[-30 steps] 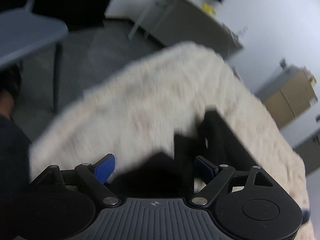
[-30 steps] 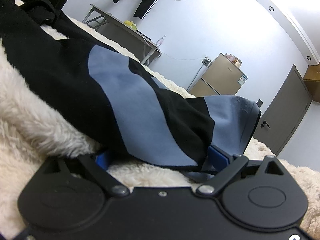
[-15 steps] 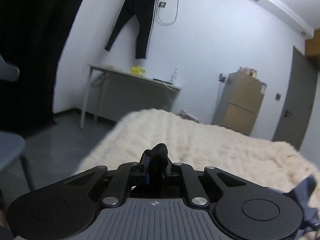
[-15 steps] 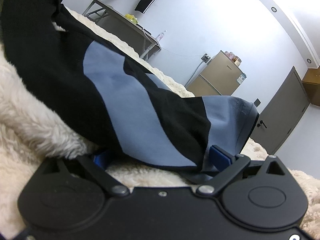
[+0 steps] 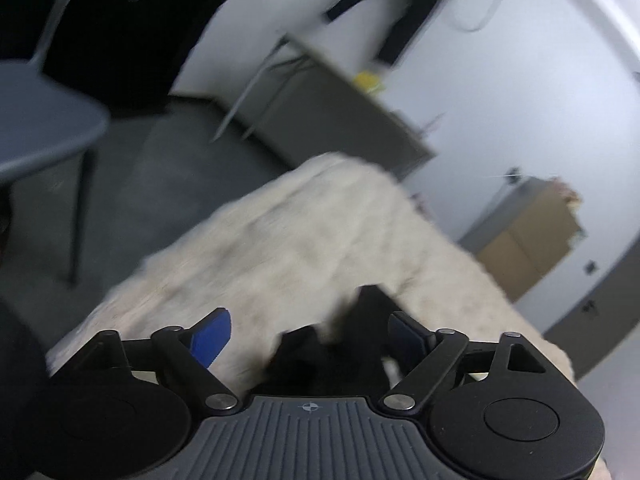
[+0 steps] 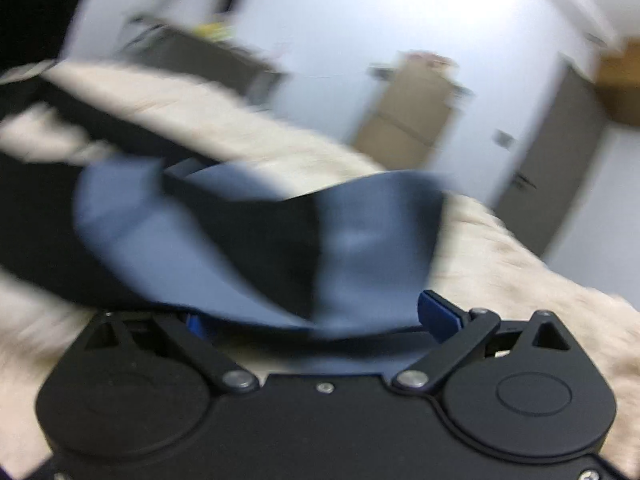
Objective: Fold clothes
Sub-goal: 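Lower the cuff onto the blanket with the left gripper while the right gripper releases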
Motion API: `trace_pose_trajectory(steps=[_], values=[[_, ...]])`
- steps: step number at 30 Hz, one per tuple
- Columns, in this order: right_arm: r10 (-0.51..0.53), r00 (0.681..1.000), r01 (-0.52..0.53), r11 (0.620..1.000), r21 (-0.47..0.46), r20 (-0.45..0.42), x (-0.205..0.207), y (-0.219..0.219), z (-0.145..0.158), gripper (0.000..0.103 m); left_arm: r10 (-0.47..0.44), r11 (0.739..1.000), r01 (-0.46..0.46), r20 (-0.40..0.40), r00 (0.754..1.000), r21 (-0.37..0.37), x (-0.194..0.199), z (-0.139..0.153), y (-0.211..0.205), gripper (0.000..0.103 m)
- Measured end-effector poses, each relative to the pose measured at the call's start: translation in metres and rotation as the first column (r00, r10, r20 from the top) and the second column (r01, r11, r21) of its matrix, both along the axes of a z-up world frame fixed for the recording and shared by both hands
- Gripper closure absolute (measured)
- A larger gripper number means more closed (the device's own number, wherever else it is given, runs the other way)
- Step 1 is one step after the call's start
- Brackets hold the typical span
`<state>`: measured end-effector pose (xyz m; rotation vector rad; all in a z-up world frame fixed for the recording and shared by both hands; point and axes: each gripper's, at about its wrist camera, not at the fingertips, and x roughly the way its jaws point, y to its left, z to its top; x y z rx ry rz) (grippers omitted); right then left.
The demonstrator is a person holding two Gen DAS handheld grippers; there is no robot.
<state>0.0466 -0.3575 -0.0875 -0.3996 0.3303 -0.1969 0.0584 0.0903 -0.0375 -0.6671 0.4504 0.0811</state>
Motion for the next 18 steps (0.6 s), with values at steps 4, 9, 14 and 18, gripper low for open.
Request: trace_pose_trajectory(steps=[4, 9, 14, 18], values=[[-0.003, 1.000, 0.003, 0.999, 0.035, 0.001, 0.018, -0.018, 0.041, 0.000, -0.091, 0.992, 0.091, -0.004, 0.996, 0.091, 0.003, 0.009, -0.024, 0.013], [0.001, 0.999, 0.006, 0.979, 0.204, -0.032, 0.057, -0.024, 0.101, 0.000, -0.186, 0.972, 0.183, 0.009, 0.983, 0.145, 0.000, 0.014, -0.040, 0.010], [-0.068, 0.998, 0.059, 0.901, 0.430, 0.004, 0.088, -0.047, 0.144, 0.000, -0.215, 0.963, 0.214, -0.009, 0.977, 0.163, 0.003, 0.008, -0.045, 0.008], [-0.101, 0.989, 0.138, 0.899, 0.415, -0.111, 0.117, -0.058, 0.147, 0.000, -0.211, 0.966, 0.209, -0.005, 0.977, 0.153, 0.000, 0.008, -0.043, 0.008]])
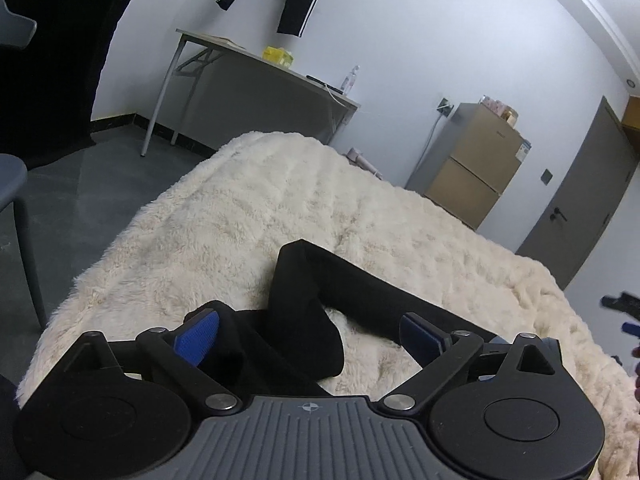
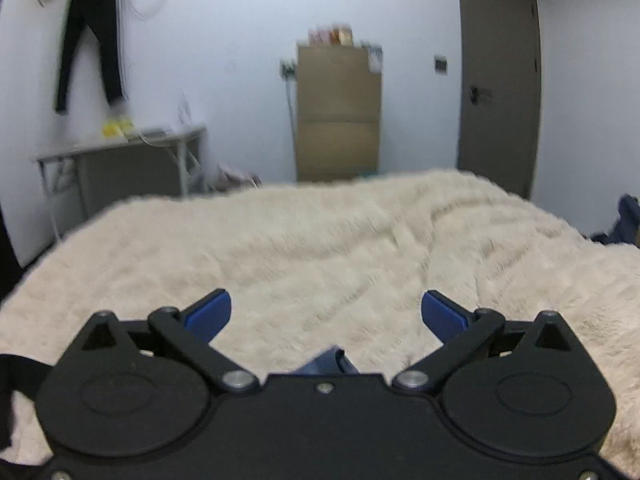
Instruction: Fold clothes
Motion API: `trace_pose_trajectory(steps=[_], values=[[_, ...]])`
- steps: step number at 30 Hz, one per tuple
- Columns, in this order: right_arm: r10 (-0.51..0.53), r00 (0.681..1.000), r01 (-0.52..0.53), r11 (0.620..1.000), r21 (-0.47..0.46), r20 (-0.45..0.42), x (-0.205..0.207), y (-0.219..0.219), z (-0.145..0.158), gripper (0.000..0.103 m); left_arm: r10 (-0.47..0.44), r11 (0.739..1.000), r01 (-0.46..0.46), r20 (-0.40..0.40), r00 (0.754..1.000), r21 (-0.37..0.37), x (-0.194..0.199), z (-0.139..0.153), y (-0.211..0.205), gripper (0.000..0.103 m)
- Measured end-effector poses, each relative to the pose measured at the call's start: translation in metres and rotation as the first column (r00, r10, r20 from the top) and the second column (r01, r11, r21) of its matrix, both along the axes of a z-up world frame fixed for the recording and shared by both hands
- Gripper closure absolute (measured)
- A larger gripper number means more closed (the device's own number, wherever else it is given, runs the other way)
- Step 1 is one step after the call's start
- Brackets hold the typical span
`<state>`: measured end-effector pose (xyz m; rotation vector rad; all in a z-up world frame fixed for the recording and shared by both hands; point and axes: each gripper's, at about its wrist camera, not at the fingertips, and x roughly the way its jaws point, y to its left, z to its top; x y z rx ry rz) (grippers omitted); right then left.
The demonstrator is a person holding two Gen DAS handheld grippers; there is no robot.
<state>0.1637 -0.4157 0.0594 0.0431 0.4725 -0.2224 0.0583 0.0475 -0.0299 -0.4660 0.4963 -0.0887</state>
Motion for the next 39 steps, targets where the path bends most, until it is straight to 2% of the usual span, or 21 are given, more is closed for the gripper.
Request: trace_pose_trajectory(steps=[3, 4, 6, 7, 9, 11, 13, 18, 20, 21, 22, 23, 24, 25, 26, 28, 30, 34, 36, 37, 39], values=[[0.069, 0.973, -0.070, 0.998, 0.003, -0.219, 0.018, 0.002, -0.033, 0.000, 0.005, 1.000, -0.005, -0.005, 1.000, -0.011, 0.003, 0.000, 0.002, 0.008], [0.091, 0.964, -0.093, 0.996, 0.006, -0.249, 0.019, 0.006, -0.038, 0.001, 0.005, 1.000, -0.005, -0.007, 1.000, -0.014, 0.003, 0.000, 0.003, 0.008], [0.166, 0.914, -0.173, 0.985, 0.015, -0.369, 0.009, 0.017, -0.069, 0.007, 0.003, 1.000, -0.003, -0.008, 1.000, -0.015, 0.004, 0.000, 0.003, 0.008], [0.182, 0.889, -0.192, 0.981, 0.018, -0.419, 0.002, 0.021, -0.085, 0.015, 0.001, 1.000, -0.001, -0.008, 1.000, -0.015, 0.003, 0.000, 0.003, 0.008], [0.142, 0.894, -0.132, 0.990, 0.055, -0.424, -0.005, 0.015, -0.095, 0.018, -0.004, 1.000, 0.004, -0.007, 1.000, -0.015, 0.003, 0.001, 0.003, 0.008], [0.053, 0.930, 0.057, 0.957, 0.284, -0.363, -0.029, -0.021, -0.105, 0.018, -0.008, 1.000, 0.008, -0.003, 1.000, -0.020, 0.002, 0.001, 0.003, 0.008], [0.026, 0.941, 0.110, 0.920, 0.377, -0.336, -0.036, -0.036, -0.108, 0.018, -0.013, 1.000, 0.013, -0.002, 1.000, -0.029, 0.002, 0.001, 0.004, 0.008], [-0.041, 0.949, 0.198, 0.850, 0.488, -0.314, -0.037, -0.064, -0.107, 0.018, -0.007, 0.999, 0.007, 0.003, 1.000, -0.041, 0.001, 0.002, 0.006, 0.008], [0.026, 0.947, 0.195, 0.747, 0.636, -0.321, -0.030, -0.070, -0.115, 0.020, 0.001, 0.999, -0.001, 0.008, 1.000, -0.041, 0.000, 0.002, 0.006, 0.008], [0.042, 0.944, 0.195, 0.729, 0.656, -0.328, -0.026, -0.067, -0.117, 0.021, 0.003, 0.999, -0.002, 0.009, 1.000, -0.042, -0.001, 0.002, 0.006, 0.008], [0.058, 0.941, 0.196, 0.711, 0.675, -0.335, -0.022, -0.064, -0.118, 0.025, 0.004, 0.999, -0.004, 0.009, 1.000, -0.042, -0.001, 0.002, 0.006, 0.008], [0.068, 0.937, 0.196, 0.709, 0.678, -0.342, -0.019, -0.061, -0.120, 0.039, 0.005, 0.999, -0.005, 0.008, 1.000, -0.041, -0.001, 0.002, 0.006, 0.008], [0.073, 0.934, 0.197, 0.709, 0.677, -0.349, -0.016, -0.059, -0.122, 0.048, 0.006, 0.999, -0.006, 0.007, 1.000, -0.040, -0.001, 0.002, 0.006, 0.008], [0.064, 0.931, 0.208, 0.715, 0.667, -0.359, -0.015, -0.056, -0.122, 0.071, 0.006, 0.999, -0.006, 0.006, 1.000, -0.038, -0.001, 0.002, 0.006, 0.008], [0.055, 0.928, 0.219, 0.722, 0.657, -0.370, -0.013, -0.052, -0.123, 0.086, 0.006, 0.999, -0.006, 0.005, 1.000, -0.035, -0.001, 0.002, 0.006, 0.008], [0.034, 0.948, 0.202, 0.704, 0.681, -0.316, -0.024, -0.055, -0.114, 0.092, 0.005, 1.000, -0.005, 0.003, 1.000, -0.030, -0.001, 0.002, 0.005, 0.008], [0.026, 0.958, 0.184, 0.712, 0.678, -0.287, -0.037, -0.052, -0.104, 0.096, 0.002, 1.000, -0.002, 0.004, 1.000, -0.025, 0.000, 0.003, 0.004, 0.008], [0.042, 0.989, 0.049, 0.815, 0.577, -0.143, -0.111, -0.025, -0.052, 0.098, -0.004, 1.000, 0.004, 0.004, 1.000, -0.028, 0.001, 0.002, 0.004, 0.008], [0.046, 0.987, 0.036, 0.868, 0.494, -0.153, -0.163, -0.005, -0.044, 0.098, -0.010, 0.999, 0.010, 0.001, 1.000, -0.037, 0.002, 0.002, 0.005, 0.008], [0.045, 0.985, 0.043, 0.875, 0.483, -0.169, -0.173, -0.001, -0.044, 0.100, -0.013, 0.999, 0.013, 0.002, 1.000, -0.042, 0.002, 0.002, 0.006, 0.008], [0.012, 0.952, 0.126, 0.895, 0.428, -0.305, -0.228, 0.013, -0.063, 0.100, -0.017, 0.999, 0.017, 0.006, 1.000, -0.049, 0.001, 0.002, 0.006, 0.008]])
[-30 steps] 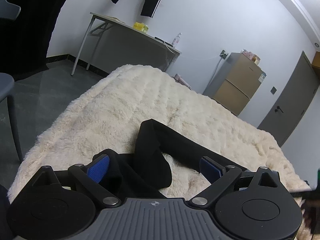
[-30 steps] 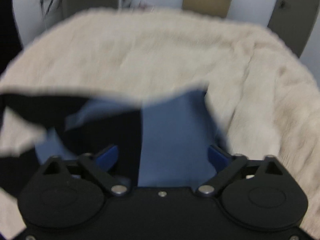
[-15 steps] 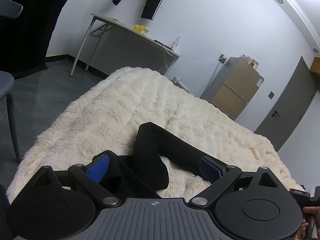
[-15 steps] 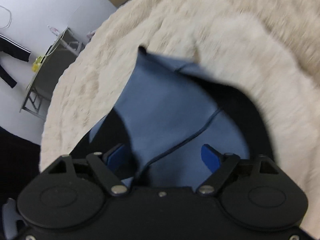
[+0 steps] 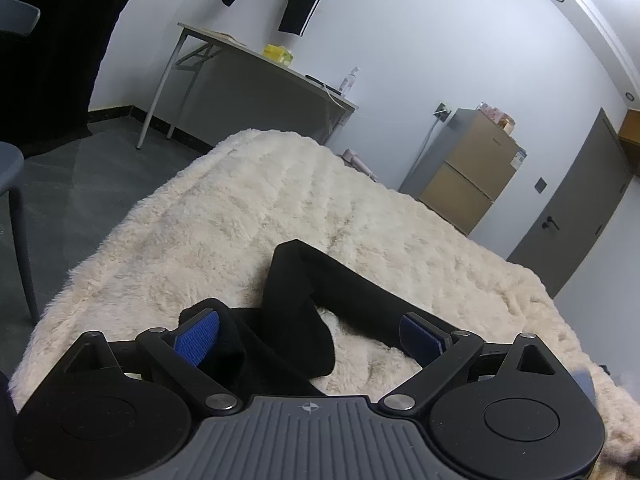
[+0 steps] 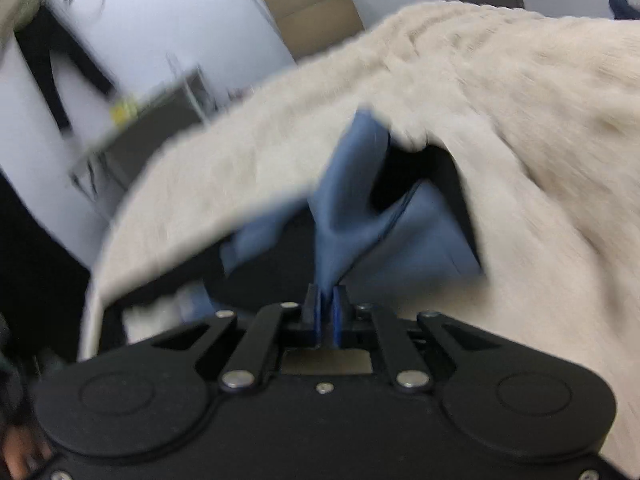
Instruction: Fold clothes
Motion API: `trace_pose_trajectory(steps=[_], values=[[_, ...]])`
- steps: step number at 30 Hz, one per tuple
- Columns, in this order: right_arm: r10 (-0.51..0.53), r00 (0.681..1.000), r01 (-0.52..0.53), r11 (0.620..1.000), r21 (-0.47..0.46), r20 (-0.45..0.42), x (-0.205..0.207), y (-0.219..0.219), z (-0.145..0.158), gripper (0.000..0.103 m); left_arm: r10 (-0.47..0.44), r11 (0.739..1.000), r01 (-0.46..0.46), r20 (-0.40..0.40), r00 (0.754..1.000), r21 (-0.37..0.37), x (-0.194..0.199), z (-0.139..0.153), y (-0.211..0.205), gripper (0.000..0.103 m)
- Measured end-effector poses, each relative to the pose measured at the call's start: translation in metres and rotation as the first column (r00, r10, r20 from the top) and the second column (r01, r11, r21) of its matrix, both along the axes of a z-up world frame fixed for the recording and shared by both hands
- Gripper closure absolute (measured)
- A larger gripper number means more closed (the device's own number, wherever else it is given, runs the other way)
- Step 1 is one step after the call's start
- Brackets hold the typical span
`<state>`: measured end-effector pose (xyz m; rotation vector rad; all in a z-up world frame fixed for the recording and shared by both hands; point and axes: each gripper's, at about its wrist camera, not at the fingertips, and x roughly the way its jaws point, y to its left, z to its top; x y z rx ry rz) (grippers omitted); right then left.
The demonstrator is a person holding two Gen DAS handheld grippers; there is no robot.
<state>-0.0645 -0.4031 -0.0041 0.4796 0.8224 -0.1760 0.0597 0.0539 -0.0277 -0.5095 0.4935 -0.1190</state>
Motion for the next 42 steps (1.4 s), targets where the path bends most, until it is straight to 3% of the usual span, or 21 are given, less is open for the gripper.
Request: trace_pose_trajectory(steps=[1, 2, 4, 6, 7, 8, 11, 14, 17, 21, 23, 27, 35, 39, 42], values=[[0.001, 1.000, -0.001, 1.000, -0.008, -0.017, -0.006, 0.001, -0.003, 0.099, -0.001, 1.000, 0.001, 0.001, 1.000, -0.004, -0.001, 0.000, 0.000, 0.008], [0.010, 0.997, -0.016, 0.997, -0.074, -0.081, -0.024, 0.007, -0.018, 0.096, -0.002, 1.000, 0.002, 0.001, 1.000, -0.010, -0.001, 0.000, 0.001, 0.008], [0.001, 0.995, -0.016, 0.987, -0.160, -0.098, -0.040, 0.013, -0.027, 0.089, -0.005, 1.000, 0.004, -0.002, 1.000, -0.021, -0.002, -0.001, 0.002, 0.008], [0.008, 1.000, -0.009, 0.981, -0.195, -0.006, -0.032, 0.013, -0.014, 0.076, -0.008, 1.000, 0.008, -0.004, 1.000, -0.024, -0.002, 0.000, 0.003, 0.008], [0.024, 0.998, -0.012, 0.975, -0.221, 0.054, -0.023, 0.013, -0.004, 0.056, -0.009, 1.000, 0.009, -0.004, 1.000, -0.024, -0.003, 0.000, 0.003, 0.008], [0.043, 0.993, -0.013, 0.969, -0.246, 0.114, -0.014, 0.012, 0.007, 0.043, -0.009, 1.000, 0.009, -0.003, 1.000, -0.025, -0.003, 0.001, 0.004, 0.008], [0.105, 0.975, -0.037, 0.945, -0.325, 0.194, 0.026, 0.006, 0.033, 0.037, -0.003, 0.999, 0.003, 0.005, 1.000, -0.032, -0.005, 0.002, 0.005, 0.008], [0.090, 0.979, -0.032, 0.956, -0.292, 0.185, 0.064, -0.005, 0.039, 0.028, 0.002, 1.000, -0.001, 0.001, 1.000, -0.030, -0.004, 0.001, 0.004, 0.008], [0.044, 0.993, -0.018, 0.974, -0.225, 0.110, 0.098, -0.013, 0.031, 0.028, -0.001, 1.000, 0.001, -0.004, 1.000, -0.012, -0.004, 0.002, 0.001, 0.008], [-0.039, 0.998, 0.045, 0.984, -0.171, 0.039, 0.102, -0.023, 0.006, 0.028, -0.012, 1.000, 0.012, -0.005, 1.000, 0.003, -0.005, 0.003, -0.001, 0.007], [-0.051, 0.998, 0.058, 0.978, -0.199, 0.040, 0.098, -0.030, -0.009, 0.027, -0.017, 1.000, 0.017, -0.008, 1.000, 0.001, -0.005, 0.003, 0.000, 0.007], [-0.036, 0.998, 0.048, 0.939, -0.340, 0.042, 0.107, -0.046, -0.025, 0.027, -0.020, 1.000, 0.020, -0.010, 1.000, 0.007, -0.006, 0.003, 0.000, 0.007], [-0.043, 0.998, 0.057, 0.941, -0.335, 0.048, 0.178, -0.101, -0.028, 0.026, -0.024, 0.999, 0.026, -0.025, 0.999, 0.042, -0.002, 0.000, -0.008, 0.005], [-0.052, 0.999, 0.052, 0.950, -0.307, 0.008, 0.211, -0.111, -0.056, 0.024, -0.020, 0.998, 0.022, -0.034, 0.999, 0.063, -0.001, -0.002, -0.011, 0.004], [-0.018, 0.999, 0.026, 0.933, -0.358, 0.026, 0.220, -0.107, -0.070, 0.023, -0.020, 0.997, 0.023, -0.048, 0.999, 0.077, 0.002, -0.004, -0.012, 0.004]])
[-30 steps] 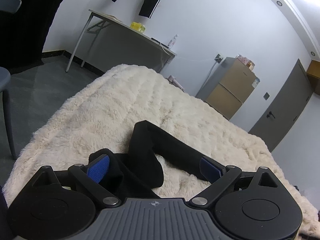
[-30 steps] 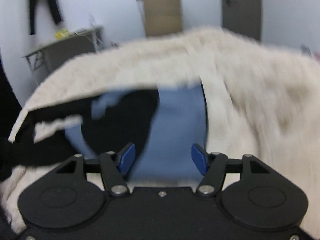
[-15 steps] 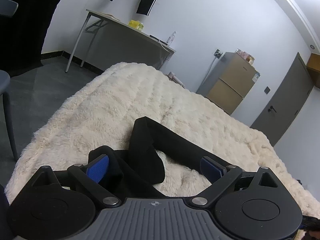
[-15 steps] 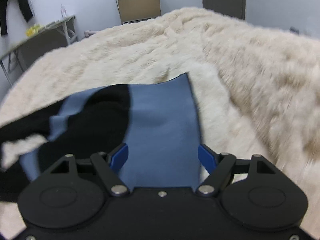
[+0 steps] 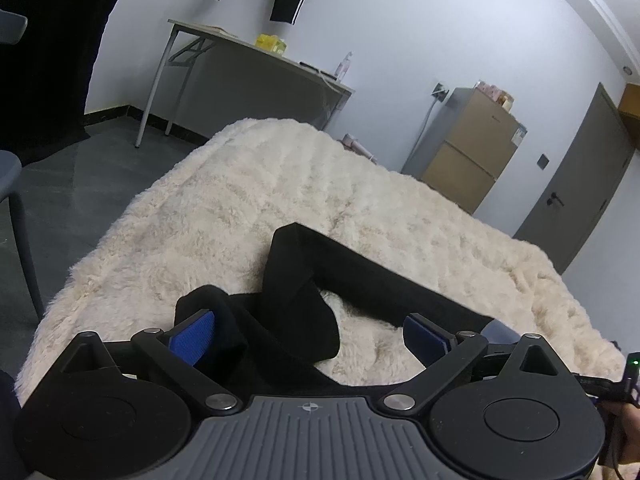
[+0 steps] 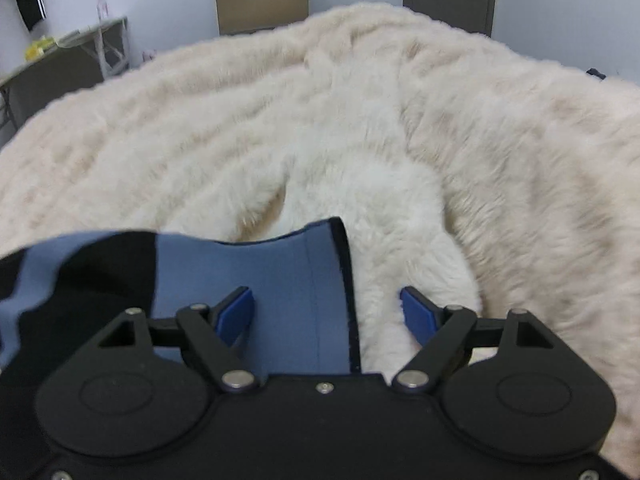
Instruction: Fold clothes
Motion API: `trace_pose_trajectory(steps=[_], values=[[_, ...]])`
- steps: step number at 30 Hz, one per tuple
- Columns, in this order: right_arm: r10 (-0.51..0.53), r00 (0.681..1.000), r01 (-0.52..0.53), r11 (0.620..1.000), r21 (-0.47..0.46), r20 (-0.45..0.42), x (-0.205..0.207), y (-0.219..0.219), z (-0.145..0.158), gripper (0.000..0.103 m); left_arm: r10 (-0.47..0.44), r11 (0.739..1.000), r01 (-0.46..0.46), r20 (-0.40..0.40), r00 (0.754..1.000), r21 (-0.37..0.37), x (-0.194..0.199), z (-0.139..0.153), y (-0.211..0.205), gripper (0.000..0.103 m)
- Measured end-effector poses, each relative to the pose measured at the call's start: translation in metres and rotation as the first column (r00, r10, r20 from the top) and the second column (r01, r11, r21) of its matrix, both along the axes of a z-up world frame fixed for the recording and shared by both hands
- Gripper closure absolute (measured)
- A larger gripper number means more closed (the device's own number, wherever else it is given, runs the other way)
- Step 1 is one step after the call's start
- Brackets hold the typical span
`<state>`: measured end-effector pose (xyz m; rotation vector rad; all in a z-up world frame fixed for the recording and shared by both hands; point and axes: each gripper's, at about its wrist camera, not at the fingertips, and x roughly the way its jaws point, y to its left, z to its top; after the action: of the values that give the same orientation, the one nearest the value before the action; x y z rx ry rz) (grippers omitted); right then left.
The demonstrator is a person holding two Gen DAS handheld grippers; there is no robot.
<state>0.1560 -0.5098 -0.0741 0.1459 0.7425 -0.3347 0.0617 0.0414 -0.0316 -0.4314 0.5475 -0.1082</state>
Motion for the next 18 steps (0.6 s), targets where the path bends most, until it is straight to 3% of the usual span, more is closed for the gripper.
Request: trace_pose_trajectory(steps=[1, 2, 4, 5, 12, 13, 15, 17, 18], values=[[0.008, 1.000, -0.008, 1.000, 0.003, 0.002, 0.001, 0.000, 0.000, 0.030, -0.003, 1.000, 0.003, -0.004, 1.000, 0.005, 0.001, -0.001, -0.001, 0.004], [0.021, 1.000, -0.022, 1.000, 0.020, 0.003, 0.003, -0.001, -0.001, 0.053, -0.005, 1.000, 0.005, -0.006, 1.000, 0.008, 0.002, -0.001, -0.001, 0.004], [0.017, 1.000, -0.016, 0.998, 0.063, -0.009, 0.010, -0.006, 0.007, 0.082, -0.006, 1.000, 0.007, -0.009, 1.000, 0.008, 0.002, -0.002, -0.002, 0.004], [0.028, 1.000, -0.028, 0.999, 0.037, 0.009, 0.012, -0.008, 0.021, 0.095, -0.005, 1.000, 0.005, -0.010, 1.000, 0.008, 0.003, -0.003, -0.002, 0.004], [0.167, 0.966, -0.137, 0.978, -0.154, 0.196, 0.023, -0.003, 0.098, 0.097, -0.014, 1.000, 0.014, -0.019, 1.000, 0.022, 0.005, -0.005, -0.005, 0.004], [0.173, 0.966, -0.134, 0.971, -0.197, 0.193, 0.031, -0.003, 0.108, 0.096, -0.017, 0.999, 0.017, -0.020, 1.000, 0.028, 0.005, -0.005, -0.005, 0.004], [0.126, 0.987, -0.090, 0.949, -0.302, 0.101, 0.057, -0.007, 0.106, 0.094, -0.017, 0.999, 0.018, -0.018, 1.000, 0.032, 0.006, -0.005, -0.006, 0.004], [0.052, 0.998, -0.040, 0.923, -0.383, 0.021, 0.075, -0.008, 0.095, 0.078, -0.016, 0.999, 0.017, -0.017, 1.000, 0.034, 0.006, -0.005, -0.007, 0.004], [0.031, 0.999, -0.025, 0.916, -0.399, 0.007, 0.078, -0.007, 0.091, 0.076, -0.015, 0.999, 0.016, -0.019, 1.000, 0.036, 0.006, -0.006, -0.007, 0.004]])
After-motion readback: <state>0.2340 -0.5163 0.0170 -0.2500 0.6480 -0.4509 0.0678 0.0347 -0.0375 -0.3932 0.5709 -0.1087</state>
